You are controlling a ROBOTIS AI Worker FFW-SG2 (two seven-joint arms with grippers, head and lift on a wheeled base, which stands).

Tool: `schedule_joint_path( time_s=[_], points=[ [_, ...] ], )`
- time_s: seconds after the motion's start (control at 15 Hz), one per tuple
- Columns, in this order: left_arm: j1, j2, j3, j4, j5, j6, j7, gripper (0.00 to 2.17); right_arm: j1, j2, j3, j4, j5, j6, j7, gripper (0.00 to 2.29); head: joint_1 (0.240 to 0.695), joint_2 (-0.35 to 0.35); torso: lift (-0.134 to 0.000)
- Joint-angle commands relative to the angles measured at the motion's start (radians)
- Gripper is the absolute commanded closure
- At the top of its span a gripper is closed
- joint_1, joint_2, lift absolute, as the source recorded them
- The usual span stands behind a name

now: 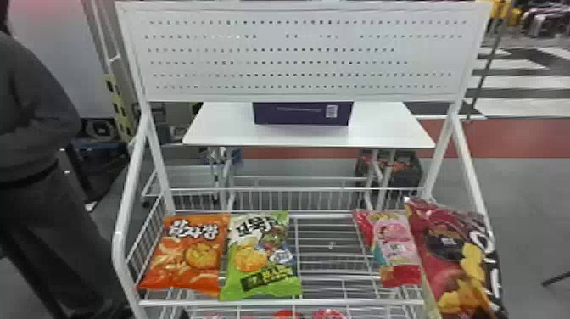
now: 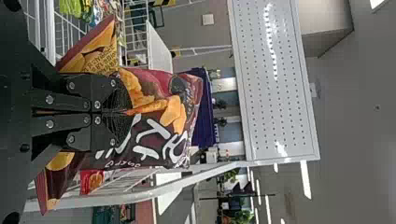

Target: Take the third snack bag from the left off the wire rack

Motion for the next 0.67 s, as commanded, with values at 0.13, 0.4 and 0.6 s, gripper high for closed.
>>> schedule_joint_path(
  time_s=[0.13,0.4,0.6],
  points=[
    [0.007,0.001,0.048,-0.003,0.053,-0.021,-0.002,0.17,0.044,-0.006,-0.062,-0.002,-0.042,-0.030,0.000,1.77,0.499,0.000,0.000],
    [0.012,0.001,0.062,0.000,0.056,-0.033,-0.002,0.17,0.051,-0.006,-0.082,-0.002,-0.051,-0.030,0.000,1.77,0.499,0.000,0.000],
    [0.012,0.002,0.062,0.001,0.056,-0.033,-0.002,0.17,0.047,-0.005,-0.081,-0.001,-0.050,-0.030,0.000,1.77,0.499,0.000,0.000]
  ],
)
